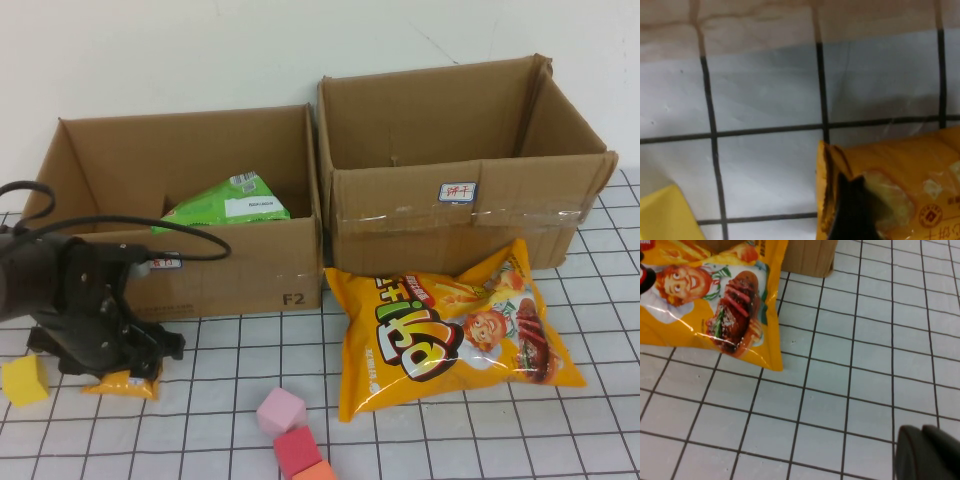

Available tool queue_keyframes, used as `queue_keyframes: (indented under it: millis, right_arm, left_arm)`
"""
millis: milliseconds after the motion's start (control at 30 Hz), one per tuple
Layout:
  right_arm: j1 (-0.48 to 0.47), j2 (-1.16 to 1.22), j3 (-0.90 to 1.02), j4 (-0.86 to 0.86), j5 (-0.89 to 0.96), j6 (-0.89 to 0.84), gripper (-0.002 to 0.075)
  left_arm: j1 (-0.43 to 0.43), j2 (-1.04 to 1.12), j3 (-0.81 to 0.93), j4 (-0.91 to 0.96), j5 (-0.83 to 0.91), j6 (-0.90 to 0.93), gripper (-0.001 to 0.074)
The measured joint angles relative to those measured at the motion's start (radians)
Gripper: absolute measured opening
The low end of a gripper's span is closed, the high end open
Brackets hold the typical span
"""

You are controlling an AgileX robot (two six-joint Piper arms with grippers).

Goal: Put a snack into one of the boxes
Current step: Pick up the biscuit

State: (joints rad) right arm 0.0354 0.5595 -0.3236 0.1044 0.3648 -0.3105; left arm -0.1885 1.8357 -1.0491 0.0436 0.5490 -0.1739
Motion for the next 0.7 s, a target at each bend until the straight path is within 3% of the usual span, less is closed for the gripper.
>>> queue_keyframes:
  millis: [467,700]
  right_arm:
    - [0.000,0.000,0.000,0.002,0.000,-0.004,0.0000]
    - [0.000,0.000,0.000,0.002,0.000,-0.009,0.0000]
  left_arm:
    - [-0.010,-0.196,0.010,-0.097,0.209,0.022,0.0397]
    - [-0.012,-0.377,-0.007,-0.503,0.278,0.325,0.0397]
